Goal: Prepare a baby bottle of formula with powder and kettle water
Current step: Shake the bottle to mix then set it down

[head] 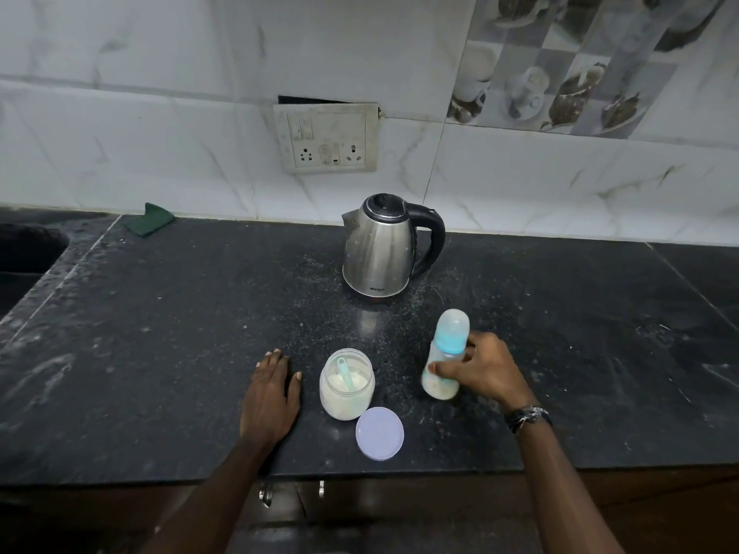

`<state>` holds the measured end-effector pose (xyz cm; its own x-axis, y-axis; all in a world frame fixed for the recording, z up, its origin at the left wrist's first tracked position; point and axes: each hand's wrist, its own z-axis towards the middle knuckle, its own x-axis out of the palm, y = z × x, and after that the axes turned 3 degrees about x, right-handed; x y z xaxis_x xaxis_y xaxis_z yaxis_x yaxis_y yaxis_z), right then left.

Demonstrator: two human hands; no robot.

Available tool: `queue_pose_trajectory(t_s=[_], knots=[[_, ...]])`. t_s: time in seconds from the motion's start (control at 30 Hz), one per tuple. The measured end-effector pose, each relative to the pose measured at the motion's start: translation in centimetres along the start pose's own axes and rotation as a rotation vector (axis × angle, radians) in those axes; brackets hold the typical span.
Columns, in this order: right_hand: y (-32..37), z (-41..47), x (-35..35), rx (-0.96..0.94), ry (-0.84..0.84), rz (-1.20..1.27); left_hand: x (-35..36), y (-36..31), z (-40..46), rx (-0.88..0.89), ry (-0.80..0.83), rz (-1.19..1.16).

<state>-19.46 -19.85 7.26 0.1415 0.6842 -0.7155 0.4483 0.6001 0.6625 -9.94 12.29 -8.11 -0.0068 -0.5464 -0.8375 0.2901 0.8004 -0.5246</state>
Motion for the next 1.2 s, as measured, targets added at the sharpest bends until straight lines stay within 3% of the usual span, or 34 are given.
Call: queue_pose_trajectory(t_s=[0.07, 0.2, 0.6, 1.2], knots=[[0.1, 0.0, 0.3, 0.008, -0.005, -0.147, -0.1, -0.1, 0.0, 0.0, 0.002, -0.002], [0.1, 0.6, 1.5, 0.012, 0.085, 0.008, -0.2, -0.2, 0.0, 0.002, -0.003, 0.004], [3.2, 8.5, 4.5, -0.014, -0.251, 0.072, -0.1, 0.0, 0.1, 0.01, 0.01, 0.023], [2.8, 11.5, 7.9, 0.089, -0.292, 0.095, -0.2, -0.4, 0.4, 0.02, 0.026, 0.099]])
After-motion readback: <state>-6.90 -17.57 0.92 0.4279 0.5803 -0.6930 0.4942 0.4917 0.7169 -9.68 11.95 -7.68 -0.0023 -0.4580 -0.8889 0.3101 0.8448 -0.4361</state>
